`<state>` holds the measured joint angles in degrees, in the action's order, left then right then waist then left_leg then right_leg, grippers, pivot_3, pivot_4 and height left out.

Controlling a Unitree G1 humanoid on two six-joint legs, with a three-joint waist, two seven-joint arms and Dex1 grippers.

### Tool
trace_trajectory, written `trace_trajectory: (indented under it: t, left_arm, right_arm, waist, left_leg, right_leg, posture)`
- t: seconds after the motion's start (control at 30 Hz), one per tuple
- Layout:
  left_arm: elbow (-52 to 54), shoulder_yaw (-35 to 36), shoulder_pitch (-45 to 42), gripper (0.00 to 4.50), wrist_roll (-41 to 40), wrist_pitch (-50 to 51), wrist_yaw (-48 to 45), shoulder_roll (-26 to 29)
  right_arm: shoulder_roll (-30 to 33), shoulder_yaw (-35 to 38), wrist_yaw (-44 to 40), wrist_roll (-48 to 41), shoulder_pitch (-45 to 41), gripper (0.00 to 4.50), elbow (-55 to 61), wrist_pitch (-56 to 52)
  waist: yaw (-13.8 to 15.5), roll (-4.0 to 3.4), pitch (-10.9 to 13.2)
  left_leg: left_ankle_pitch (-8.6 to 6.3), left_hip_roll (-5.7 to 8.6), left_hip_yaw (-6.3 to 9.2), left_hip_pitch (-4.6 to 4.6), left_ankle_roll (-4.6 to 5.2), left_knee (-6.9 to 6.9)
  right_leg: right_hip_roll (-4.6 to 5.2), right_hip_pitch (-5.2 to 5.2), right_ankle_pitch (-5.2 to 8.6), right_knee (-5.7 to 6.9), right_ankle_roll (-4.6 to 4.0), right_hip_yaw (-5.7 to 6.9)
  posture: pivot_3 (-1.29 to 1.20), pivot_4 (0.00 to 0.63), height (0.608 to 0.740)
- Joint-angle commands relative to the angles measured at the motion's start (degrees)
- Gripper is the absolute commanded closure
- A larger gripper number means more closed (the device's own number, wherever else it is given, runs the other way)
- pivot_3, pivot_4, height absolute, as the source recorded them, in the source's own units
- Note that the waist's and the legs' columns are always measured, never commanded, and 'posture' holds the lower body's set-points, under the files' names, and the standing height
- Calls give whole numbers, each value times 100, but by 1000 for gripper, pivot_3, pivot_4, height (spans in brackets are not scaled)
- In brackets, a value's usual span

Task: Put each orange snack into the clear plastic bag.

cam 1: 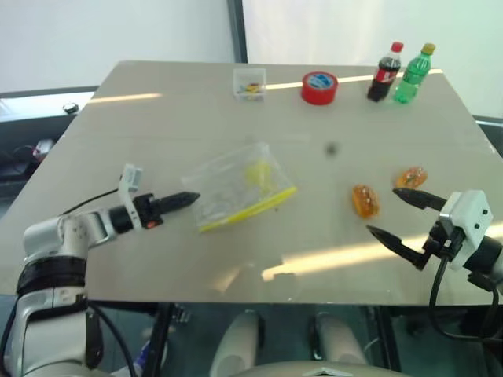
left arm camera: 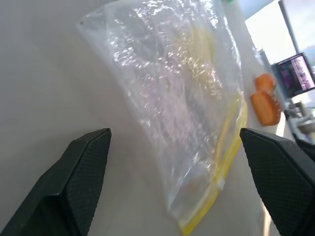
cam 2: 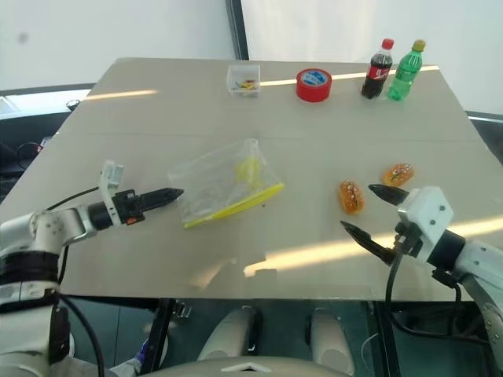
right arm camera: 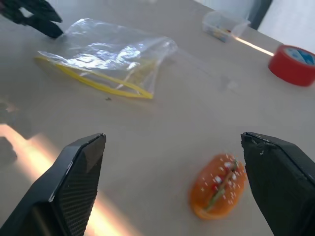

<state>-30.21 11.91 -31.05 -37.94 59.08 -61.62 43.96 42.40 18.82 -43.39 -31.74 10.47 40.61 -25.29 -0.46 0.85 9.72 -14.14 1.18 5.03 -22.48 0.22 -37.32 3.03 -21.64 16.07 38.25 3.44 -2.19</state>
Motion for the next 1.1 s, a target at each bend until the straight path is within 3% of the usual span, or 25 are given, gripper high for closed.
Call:
trace_trajectory:
  t: [0.03,0.17,0.37,0.5,0.73,0.93,1.1]
  left_arm:
    - [-510,-463,-323,65,150,277,-325,-318]
    - [-1168,-773,-784,65,340,375,-566,-824]
    - [-1546,-912,-972,2666,465,649,-785,-1131]
    - [-1409,-635,-1049,4420,249,1263,-588,-1222]
    - [-545,942,-1363,4420,-818,3213,265,-1320]
    - [-435,1422,-1685,4420,-2045,3342,1397,-1498]
    - [-556,1708,-1872,4420,-2958,3342,2493,-1663]
  right_arm:
    - [50,-174,19,-32,-141,0,314,34]
    - [69,-418,76,35,-262,0,483,19]
    - [48,-719,152,320,-217,0,613,78]
    - [-12,-1044,306,796,-215,0,564,282]
    - [-108,-2168,833,2584,-772,0,-14,946]
    - [-479,-3504,1922,5102,-1956,0,-1297,1827]
    - [-930,-3901,2203,5814,-2394,0,-1904,2083]
  waist:
    - [4,0,-1]
    - [-3,1,-2]
    - [-54,1,-4]
    - [-20,-26,-30]
    - [-75,3,-16]
    - [-131,8,-13]
    - [-138,12,-13]
  left_leg:
    - [0,4,1,-1,0,-2]
    - [0,16,6,-3,1,-8]
    - [0,22,4,-1,1,-10]
    - [1,22,7,9,1,-14]
    - [1,24,9,2,0,-20]
    - [10,23,8,-4,-16,-23]
    - [27,21,6,-34,-45,-20]
  right_leg:
    - [3,0,0,3,0,0]
    - [7,-1,1,13,1,3]
    - [6,-3,2,24,3,0]
    - [9,2,4,36,5,1]
    - [4,-10,6,51,7,-1]
    - [5,-30,5,64,6,-6]
    - [8,-61,5,64,4,-15]
  posture:
    - [0,150,740]
    - [0,150,740]
    - [0,150,740]
    - [0,150,740]
    - [0,150,740]
    - [0,150,740]
    - [0,150,740]
